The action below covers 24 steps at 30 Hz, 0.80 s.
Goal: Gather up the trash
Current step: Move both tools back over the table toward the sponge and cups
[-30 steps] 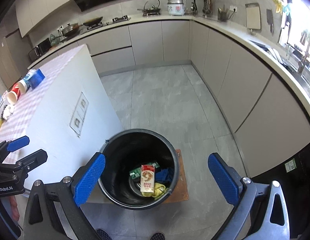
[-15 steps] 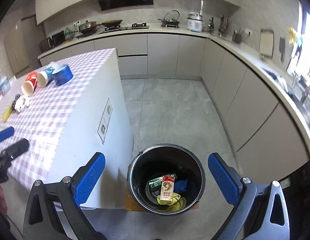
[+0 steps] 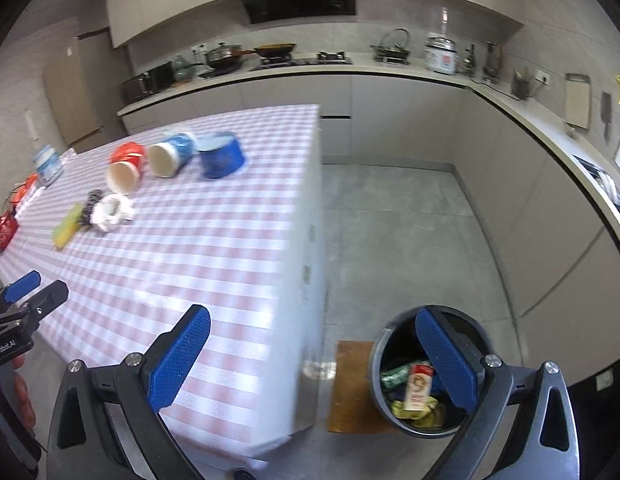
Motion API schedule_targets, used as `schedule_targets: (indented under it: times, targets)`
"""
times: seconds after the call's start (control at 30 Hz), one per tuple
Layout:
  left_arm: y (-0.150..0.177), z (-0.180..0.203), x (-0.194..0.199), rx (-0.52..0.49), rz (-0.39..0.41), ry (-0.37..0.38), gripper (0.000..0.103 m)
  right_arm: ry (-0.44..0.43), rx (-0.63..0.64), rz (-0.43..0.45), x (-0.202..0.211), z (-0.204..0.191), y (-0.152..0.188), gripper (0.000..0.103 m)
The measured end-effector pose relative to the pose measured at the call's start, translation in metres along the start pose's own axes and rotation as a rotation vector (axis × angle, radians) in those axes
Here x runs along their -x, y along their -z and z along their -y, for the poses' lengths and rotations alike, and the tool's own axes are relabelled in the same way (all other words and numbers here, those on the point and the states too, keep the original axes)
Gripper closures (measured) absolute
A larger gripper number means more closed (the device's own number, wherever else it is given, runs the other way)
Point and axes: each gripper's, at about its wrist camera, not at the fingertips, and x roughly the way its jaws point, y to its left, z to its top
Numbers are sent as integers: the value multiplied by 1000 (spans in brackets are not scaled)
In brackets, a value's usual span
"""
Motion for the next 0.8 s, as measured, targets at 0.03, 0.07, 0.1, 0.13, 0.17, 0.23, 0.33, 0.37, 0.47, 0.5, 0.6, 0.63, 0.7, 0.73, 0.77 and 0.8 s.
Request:
schedule_targets:
  times: [0.03,0.07,0.1,0.13,0.17,0.23,0.33,0.37,0.47,0.5,0.6,0.63,0.7,0.73,0.77,0.8]
  targets:
    - [1,-9,3,2,4,-7,5,-9,8,4,0,-12,-1,0]
    - [1,-16,5,5,9,-11,5,-19,16,8,0,-23,-2,0]
    - [0,-26,8,10,14,-18,5,-26,21,10,0,-30,-4,0]
    - [0,-32,10,14,17,-21,5,-34,29,14,0,-41,-6,0]
    - [0,-41,11,20,18,-26,5,-42,36,18,-1,-52,-7,0]
    - [0,-55,16,29,26,-35,5,-54,48,26,-2,-68,-10,0]
    - [0,-78,20,43,32,-49,5,-70,71,33,-4,-95,-16,0]
    - [-1,-86,21,47,35,-53,5,-71,76,36,-4,-101,-16,0]
    - [-2,-105,23,54,40,-63,5,-84,88,46,-5,-121,-19,0]
    - [-3,-109,24,56,41,-66,5,-87,91,47,-6,-125,-21,0]
    - [-5,-124,24,66,45,-75,5,-98,103,55,-8,-142,-25,0]
    - [-6,-130,24,69,46,-77,5,-101,106,56,-9,-147,-27,0]
    - [-6,-137,23,70,48,-84,5,-103,112,61,-11,-155,-30,0]
    - [-7,-141,23,73,46,-88,5,-103,113,62,-12,-157,-31,0]
    - [-7,-147,21,77,44,-91,5,-106,113,62,-13,-160,-33,0]
    - [-7,-151,19,79,42,-91,5,-108,111,63,-14,-163,-34,0]
